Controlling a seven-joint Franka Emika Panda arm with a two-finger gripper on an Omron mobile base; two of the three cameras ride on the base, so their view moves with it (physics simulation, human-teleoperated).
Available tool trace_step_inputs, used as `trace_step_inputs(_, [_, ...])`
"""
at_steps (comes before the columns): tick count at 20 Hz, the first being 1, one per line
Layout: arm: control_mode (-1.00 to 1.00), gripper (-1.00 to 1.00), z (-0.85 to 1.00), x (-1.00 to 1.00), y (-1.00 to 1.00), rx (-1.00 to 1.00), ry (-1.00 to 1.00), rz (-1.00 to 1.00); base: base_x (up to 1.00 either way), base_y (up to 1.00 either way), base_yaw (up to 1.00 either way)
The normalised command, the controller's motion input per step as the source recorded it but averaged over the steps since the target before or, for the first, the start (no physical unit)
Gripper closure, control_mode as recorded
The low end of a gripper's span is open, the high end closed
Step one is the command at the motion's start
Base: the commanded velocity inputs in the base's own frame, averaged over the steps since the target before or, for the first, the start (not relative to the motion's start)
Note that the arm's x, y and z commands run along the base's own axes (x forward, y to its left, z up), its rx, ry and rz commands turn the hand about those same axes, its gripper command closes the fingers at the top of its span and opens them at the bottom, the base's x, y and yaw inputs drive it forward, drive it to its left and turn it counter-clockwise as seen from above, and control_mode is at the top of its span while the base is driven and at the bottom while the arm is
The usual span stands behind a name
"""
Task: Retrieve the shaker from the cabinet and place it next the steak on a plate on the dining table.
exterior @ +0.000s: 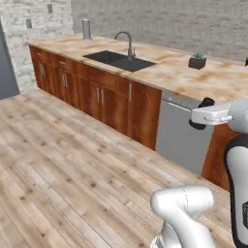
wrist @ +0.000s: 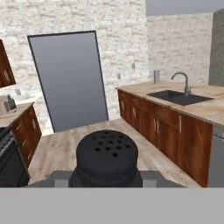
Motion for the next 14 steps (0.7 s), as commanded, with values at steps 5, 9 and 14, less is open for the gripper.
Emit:
trace_step_inputs(5, [1.00, 1.00, 0.00, 0.00, 0.00, 0.00, 0.00, 0.00, 0.00, -1.00, -0.59])
trace_step_inputs(9, [1.00, 1.00, 0.00, 0.00, 0.00, 0.00, 0.00, 0.00, 0.00, -1.00, -0.59])
trace_step_inputs(14, [1.00, 1.00, 0.00, 0.00, 0.00, 0.00, 0.00, 0.00, -0.02, -1.00, -0.57])
